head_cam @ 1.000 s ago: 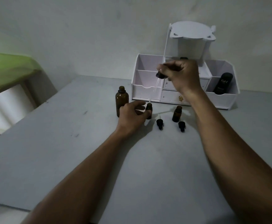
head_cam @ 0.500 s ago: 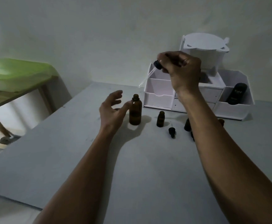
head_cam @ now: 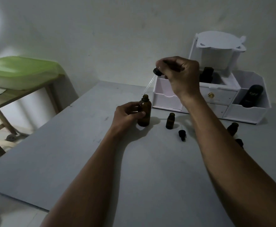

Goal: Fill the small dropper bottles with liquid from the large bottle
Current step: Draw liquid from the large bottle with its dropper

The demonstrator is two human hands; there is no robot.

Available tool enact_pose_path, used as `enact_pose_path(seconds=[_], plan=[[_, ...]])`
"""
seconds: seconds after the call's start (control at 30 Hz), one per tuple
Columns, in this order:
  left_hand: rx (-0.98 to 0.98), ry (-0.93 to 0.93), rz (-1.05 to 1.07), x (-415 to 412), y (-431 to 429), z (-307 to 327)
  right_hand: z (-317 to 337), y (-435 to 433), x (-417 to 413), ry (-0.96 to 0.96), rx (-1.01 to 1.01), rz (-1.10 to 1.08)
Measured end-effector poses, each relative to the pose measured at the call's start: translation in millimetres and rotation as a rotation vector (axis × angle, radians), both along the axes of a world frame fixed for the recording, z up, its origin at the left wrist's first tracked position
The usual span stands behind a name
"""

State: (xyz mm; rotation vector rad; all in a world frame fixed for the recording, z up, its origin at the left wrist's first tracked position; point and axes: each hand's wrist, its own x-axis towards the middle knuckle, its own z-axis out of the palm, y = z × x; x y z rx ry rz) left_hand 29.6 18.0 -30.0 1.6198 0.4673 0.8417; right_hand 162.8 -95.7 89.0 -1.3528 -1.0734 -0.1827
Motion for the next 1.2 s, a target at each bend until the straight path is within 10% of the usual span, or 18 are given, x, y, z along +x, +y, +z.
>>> enact_pose_path(seconds=[1.0, 1.2], plan=[[0.028, 0.090, 0.034, -1, -3, 5, -46, 17, 0, -0.137, -0.402, 0.029], [0.387, -0.109, 0.459, 1, -16, 16, -33, -25, 14, -0.196, -0.418, -0.007]])
